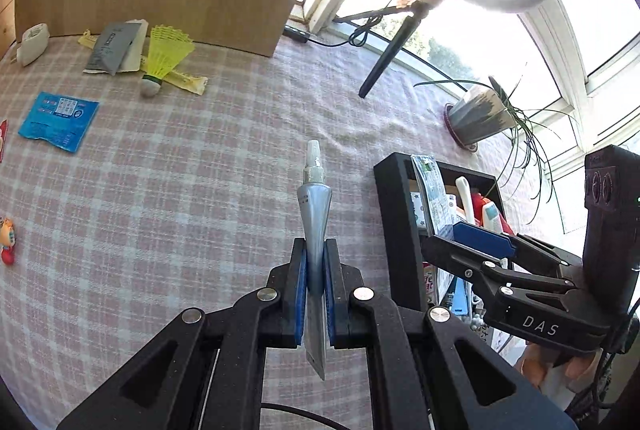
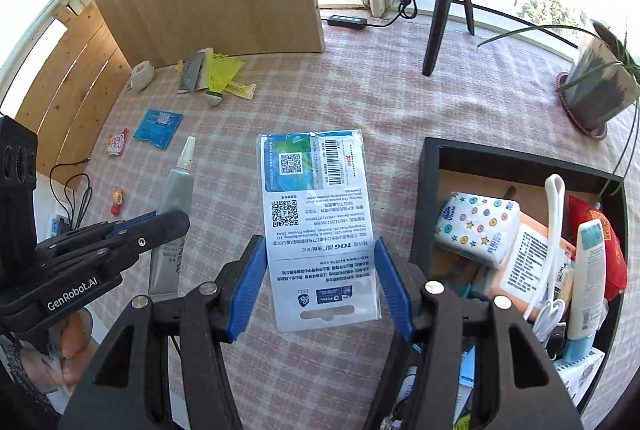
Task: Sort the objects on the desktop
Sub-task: 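Carry the grey tube and white card package to the black tray and release both, then move both open grippers back over the table items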
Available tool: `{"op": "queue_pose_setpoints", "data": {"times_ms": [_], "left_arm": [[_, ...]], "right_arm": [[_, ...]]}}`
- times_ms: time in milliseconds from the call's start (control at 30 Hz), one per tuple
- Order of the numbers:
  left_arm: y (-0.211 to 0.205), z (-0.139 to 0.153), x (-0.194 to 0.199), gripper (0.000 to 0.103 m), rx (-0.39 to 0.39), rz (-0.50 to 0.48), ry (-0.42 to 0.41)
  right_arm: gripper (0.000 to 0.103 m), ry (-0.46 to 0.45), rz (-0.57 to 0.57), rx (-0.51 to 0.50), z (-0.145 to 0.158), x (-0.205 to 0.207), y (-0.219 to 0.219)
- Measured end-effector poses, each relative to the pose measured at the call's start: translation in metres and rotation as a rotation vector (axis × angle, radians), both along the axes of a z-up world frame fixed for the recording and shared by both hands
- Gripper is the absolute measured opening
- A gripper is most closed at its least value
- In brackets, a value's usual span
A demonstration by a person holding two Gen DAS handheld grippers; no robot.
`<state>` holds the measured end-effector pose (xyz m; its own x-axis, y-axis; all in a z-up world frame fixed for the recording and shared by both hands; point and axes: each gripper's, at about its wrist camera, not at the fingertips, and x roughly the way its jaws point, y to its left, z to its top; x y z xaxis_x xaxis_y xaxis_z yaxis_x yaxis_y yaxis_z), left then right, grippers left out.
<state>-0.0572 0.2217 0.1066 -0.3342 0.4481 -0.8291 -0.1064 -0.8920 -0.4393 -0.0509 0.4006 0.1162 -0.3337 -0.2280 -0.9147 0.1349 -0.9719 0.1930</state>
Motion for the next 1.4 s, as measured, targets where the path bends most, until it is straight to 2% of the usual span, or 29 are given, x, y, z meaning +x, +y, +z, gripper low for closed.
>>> {"op": "queue_pose_setpoints", "data": {"times_ms": [200, 367, 567, 700, 733, 767, 800, 833, 900, 1100, 1400], "left_arm": [[0.081, 0.006, 0.005, 0.007, 0.022, -0.167, -0.004], [0.134, 0.014, 0.013, 0.007, 0.023, -0.268, 0.001], [0.183, 0.027, 0.022, 0.007, 0.030, -0.358, 0.016], [0.206, 0.033, 0.030, 0.007, 0.067, -0.404, 0.010], [0.210, 0.034, 0.032, 0.018, 0.060, -0.406, 0.012], [0.213, 0.035, 0.033, 0.029, 0.051, -0.403, 0.012], [0.214, 0.036, 0.034, 0.047, 0.052, -0.402, 0.013], [0.214, 0.037, 0.035, 0.048, 0.054, -0.402, 0.020], [0.215, 0.039, 0.036, 0.048, 0.033, -0.400, 0.034], [0.205, 0.039, 0.036, 0.047, 0.002, -0.373, 0.042], [0.161, 0.028, 0.027, 0.046, -0.029, -0.252, 0.020]], "right_arm": [[0.054, -0.001, -0.174, 0.022, 0.009, 0.031, 0.089], [0.054, 0.003, -0.299, 0.043, 0.015, 0.062, 0.152], [0.054, 0.007, -0.406, 0.061, 0.019, 0.088, 0.205], [0.054, 0.013, -0.447, 0.076, 0.021, 0.096, 0.225], [0.055, 0.020, -0.452, 0.079, 0.022, 0.098, 0.227], [0.055, 0.028, -0.452, 0.083, 0.024, 0.097, 0.229], [0.055, 0.028, -0.454, 0.090, 0.026, 0.099, 0.230], [0.058, 0.028, -0.462, 0.096, 0.027, 0.100, 0.231], [0.062, 0.042, -0.462, 0.088, 0.030, 0.102, 0.232], [0.062, 0.043, -0.428, 0.063, 0.029, 0.097, 0.225], [0.062, 0.043, -0.319, 0.024, 0.025, 0.077, 0.193]]}}
